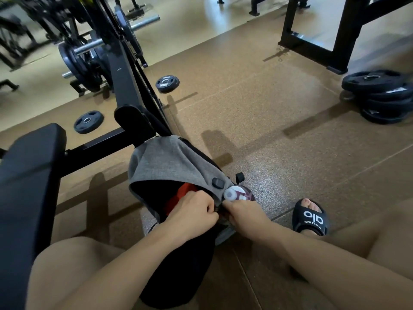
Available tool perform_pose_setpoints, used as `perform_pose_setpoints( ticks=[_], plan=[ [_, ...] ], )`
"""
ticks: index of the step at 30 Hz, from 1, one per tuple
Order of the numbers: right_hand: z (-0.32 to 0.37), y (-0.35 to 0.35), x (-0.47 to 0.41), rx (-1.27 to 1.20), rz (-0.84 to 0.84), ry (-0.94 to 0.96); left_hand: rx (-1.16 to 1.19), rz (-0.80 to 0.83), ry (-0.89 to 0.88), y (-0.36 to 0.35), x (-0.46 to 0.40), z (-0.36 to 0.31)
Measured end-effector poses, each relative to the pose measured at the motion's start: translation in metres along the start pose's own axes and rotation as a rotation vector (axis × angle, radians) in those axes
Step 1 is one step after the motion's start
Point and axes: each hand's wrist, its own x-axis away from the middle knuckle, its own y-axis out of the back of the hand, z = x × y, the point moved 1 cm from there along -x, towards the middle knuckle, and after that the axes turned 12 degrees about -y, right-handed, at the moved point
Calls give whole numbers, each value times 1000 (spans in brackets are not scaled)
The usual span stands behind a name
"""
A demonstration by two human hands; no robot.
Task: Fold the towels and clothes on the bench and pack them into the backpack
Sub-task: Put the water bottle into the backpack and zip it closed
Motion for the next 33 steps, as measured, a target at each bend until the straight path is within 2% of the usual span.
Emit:
perform_pose_setpoints(
  ticks=[3, 5, 11, 14, 18, 22, 24, 28, 33],
  plan=[
    [-13, 1, -6, -17, 6, -97, 98, -134, -4, 32, 8, 6],
    [-26, 7, -17, -51, -15, -144, 122, -162, -25, 55, 17, 16],
    [-15, 23, -26, 79, 68, -140, 121, -255, -9, 60, 34, 40],
    [17, 38, -14, 66, -29, -24, 173, -287, -15, 55, 37, 32],
    [62, 59, 1, -80, -282, 191, 302, -336, 39, 53, 37, 23],
    [82, 64, -8, -124, -372, 265, 322, -352, 55, 55, 40, 18],
    [86, 66, -15, -101, -387, 345, 312, -369, 66, 57, 44, 21],
    [86, 77, -25, -81, -284, 401, 263, -463, 119, 66, 59, 43],
    [68, 86, -30, -180, -247, 357, 533, -579, 245, 78, 73, 89]
  ],
)
